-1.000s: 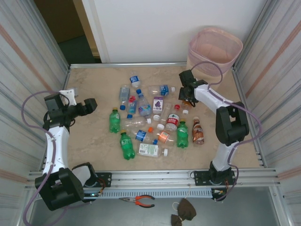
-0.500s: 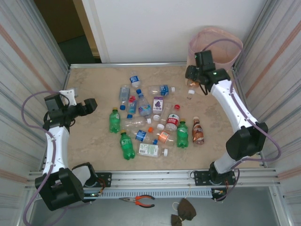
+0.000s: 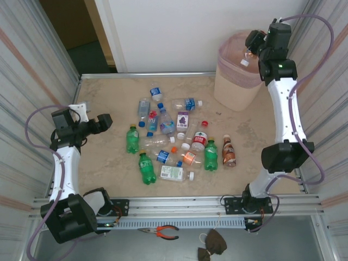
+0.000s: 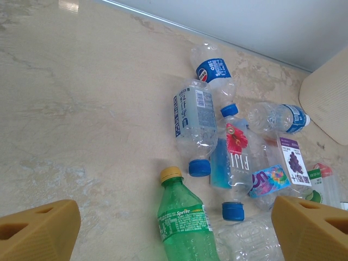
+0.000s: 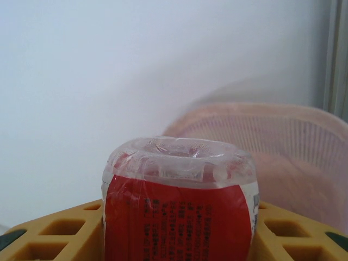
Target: Put the plastic bottles in the bin
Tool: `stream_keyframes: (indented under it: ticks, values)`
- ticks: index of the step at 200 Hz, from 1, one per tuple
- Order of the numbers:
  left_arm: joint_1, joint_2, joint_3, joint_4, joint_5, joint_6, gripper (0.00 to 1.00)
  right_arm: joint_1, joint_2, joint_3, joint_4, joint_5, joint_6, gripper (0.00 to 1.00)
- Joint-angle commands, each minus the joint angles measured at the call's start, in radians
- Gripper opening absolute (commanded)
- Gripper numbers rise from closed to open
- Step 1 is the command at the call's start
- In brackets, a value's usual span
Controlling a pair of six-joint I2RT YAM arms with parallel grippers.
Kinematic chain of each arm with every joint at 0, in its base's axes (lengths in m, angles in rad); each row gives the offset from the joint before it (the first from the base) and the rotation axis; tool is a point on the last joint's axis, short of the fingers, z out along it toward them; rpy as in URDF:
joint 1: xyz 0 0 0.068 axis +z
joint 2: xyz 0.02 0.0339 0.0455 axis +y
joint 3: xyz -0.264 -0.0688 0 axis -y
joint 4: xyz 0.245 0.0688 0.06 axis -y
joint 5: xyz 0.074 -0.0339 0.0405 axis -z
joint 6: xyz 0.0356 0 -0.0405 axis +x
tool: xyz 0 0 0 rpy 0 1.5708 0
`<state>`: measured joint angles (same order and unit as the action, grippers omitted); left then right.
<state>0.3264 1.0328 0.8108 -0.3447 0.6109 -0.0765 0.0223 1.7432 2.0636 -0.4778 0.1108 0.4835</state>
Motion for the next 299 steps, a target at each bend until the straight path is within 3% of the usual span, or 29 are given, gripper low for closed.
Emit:
stream_keyframes:
  ticks: [1,44,106,163,299]
  values:
    - [0.006,-0.022,-0.009,0.013,0.024,0.000,0.91,-0.023,0.100,0.062,0.092,-0.059,0.081,0.50]
    - [0.004,-0.022,-0.012,0.013,0.024,-0.002,0.91,-0.048,0.286,0.224,0.100,-0.126,0.116,0.50]
    - [0.004,-0.014,-0.011,0.016,0.036,-0.003,0.91,-0.053,0.520,0.435,0.056,-0.325,0.164,0.46]
    - [0.004,-0.002,-0.008,0.018,0.049,-0.008,0.91,-0.053,0.531,0.425,-0.058,-0.522,0.106,0.44]
    - [0.005,-0.002,-0.012,0.027,0.059,-0.016,0.91,-0.096,0.417,0.369,-0.438,-0.959,-0.278,0.45]
